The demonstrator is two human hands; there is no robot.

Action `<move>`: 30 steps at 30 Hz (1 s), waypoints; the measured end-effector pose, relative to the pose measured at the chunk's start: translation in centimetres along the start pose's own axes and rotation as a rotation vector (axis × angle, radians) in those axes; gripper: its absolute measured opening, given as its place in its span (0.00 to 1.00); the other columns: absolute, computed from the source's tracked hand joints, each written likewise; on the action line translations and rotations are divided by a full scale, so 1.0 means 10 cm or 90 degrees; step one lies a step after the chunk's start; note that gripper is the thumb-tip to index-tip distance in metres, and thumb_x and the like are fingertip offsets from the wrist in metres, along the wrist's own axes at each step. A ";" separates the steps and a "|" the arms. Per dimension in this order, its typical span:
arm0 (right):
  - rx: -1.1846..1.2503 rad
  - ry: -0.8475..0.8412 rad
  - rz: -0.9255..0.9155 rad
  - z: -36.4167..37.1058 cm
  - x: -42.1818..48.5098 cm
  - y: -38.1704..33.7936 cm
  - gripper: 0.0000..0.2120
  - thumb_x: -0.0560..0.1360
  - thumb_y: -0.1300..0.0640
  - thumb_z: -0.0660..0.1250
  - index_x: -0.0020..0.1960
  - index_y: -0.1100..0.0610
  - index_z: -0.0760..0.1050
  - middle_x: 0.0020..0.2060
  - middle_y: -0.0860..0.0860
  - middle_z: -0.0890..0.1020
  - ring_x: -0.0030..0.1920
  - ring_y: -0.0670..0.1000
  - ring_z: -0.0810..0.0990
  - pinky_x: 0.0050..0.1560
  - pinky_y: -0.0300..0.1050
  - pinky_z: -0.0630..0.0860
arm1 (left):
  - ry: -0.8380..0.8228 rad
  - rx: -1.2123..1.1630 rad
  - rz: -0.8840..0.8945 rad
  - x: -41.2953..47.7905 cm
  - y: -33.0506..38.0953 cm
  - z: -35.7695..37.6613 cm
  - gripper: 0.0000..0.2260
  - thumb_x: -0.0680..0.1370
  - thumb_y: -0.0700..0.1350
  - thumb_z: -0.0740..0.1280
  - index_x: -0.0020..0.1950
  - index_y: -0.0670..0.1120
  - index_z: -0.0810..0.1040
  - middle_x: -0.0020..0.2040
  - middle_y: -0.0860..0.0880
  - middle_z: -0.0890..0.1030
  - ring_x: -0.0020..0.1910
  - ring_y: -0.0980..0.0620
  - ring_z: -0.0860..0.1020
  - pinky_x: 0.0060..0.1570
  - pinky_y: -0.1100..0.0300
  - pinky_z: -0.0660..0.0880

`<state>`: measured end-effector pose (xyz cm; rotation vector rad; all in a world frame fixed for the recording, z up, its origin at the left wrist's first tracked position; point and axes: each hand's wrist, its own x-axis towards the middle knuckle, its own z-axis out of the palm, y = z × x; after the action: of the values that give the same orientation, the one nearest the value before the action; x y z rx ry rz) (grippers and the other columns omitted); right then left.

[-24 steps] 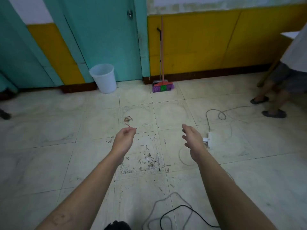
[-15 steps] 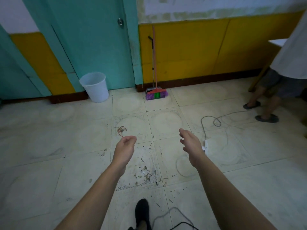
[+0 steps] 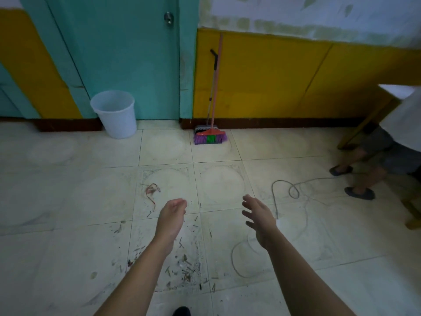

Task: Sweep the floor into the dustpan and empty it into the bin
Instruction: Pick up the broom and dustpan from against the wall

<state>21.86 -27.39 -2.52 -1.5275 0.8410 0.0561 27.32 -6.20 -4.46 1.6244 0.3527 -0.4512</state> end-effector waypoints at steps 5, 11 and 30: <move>0.036 0.052 -0.044 -0.06 0.39 -0.30 0.19 0.79 0.48 0.60 0.67 0.54 0.74 0.64 0.52 0.77 0.61 0.53 0.76 0.61 0.52 0.71 | 0.000 0.016 0.003 0.48 0.33 0.13 0.12 0.80 0.49 0.64 0.61 0.49 0.75 0.54 0.53 0.79 0.57 0.52 0.77 0.63 0.49 0.72; 0.064 0.056 -0.042 -0.35 1.09 -0.60 0.20 0.79 0.48 0.59 0.68 0.54 0.73 0.65 0.52 0.76 0.60 0.53 0.76 0.64 0.53 0.70 | -0.008 0.023 0.012 0.98 0.68 0.70 0.09 0.79 0.49 0.64 0.58 0.50 0.76 0.53 0.54 0.79 0.56 0.53 0.78 0.64 0.48 0.72; 0.084 -0.115 -0.003 -1.71 3.73 -1.86 0.23 0.78 0.43 0.61 0.69 0.52 0.71 0.66 0.50 0.75 0.64 0.53 0.73 0.70 0.54 0.65 | 0.118 0.082 0.018 2.36 1.79 3.06 0.11 0.79 0.50 0.64 0.59 0.49 0.76 0.53 0.51 0.80 0.52 0.51 0.78 0.58 0.48 0.76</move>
<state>51.16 -61.60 -2.76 -1.3784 0.6833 0.1310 53.99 -39.33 -2.55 1.8004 0.4456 -0.3078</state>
